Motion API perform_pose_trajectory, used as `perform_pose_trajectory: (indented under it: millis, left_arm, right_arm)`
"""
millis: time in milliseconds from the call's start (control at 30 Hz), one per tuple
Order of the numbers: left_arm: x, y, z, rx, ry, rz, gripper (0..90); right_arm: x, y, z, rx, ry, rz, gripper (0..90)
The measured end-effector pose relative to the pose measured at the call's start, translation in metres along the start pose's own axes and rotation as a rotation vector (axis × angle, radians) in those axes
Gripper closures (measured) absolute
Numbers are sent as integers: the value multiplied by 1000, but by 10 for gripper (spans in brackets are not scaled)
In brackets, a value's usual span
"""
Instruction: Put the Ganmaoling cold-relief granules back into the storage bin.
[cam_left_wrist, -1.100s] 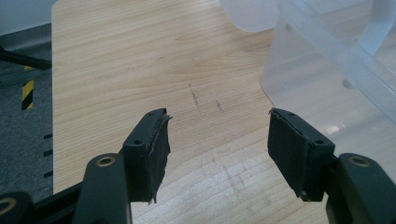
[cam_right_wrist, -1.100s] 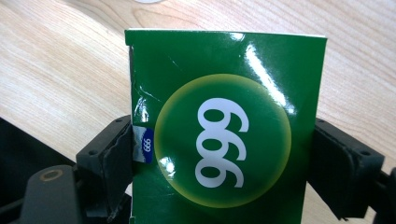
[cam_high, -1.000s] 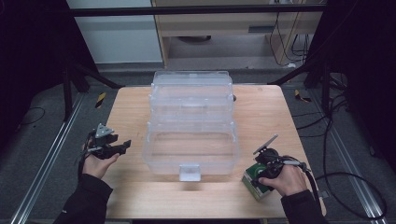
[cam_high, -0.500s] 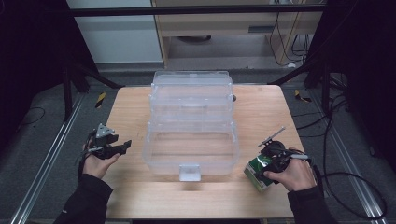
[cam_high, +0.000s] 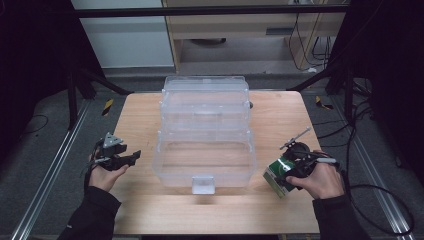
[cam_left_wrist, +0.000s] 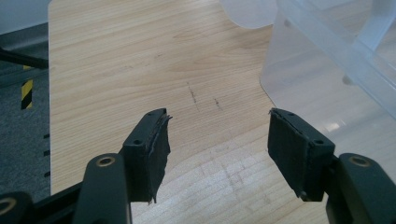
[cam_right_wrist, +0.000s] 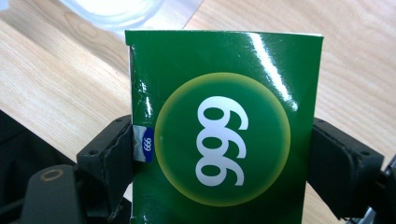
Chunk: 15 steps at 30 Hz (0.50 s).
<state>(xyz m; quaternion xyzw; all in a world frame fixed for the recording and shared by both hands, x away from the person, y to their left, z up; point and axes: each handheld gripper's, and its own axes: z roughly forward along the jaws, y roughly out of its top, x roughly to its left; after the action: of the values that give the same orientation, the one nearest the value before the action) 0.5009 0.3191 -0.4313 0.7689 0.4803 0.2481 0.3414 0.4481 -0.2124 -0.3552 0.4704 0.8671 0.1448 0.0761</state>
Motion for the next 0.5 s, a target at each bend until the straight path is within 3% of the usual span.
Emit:
perform_pose_trajectory:
  millis: [500]
  left_arm:
    - [0, 0, 1, 4, -1, 0, 376]
  right_arm:
    - [-7, 20, -33, -52, -16, -60, 175]
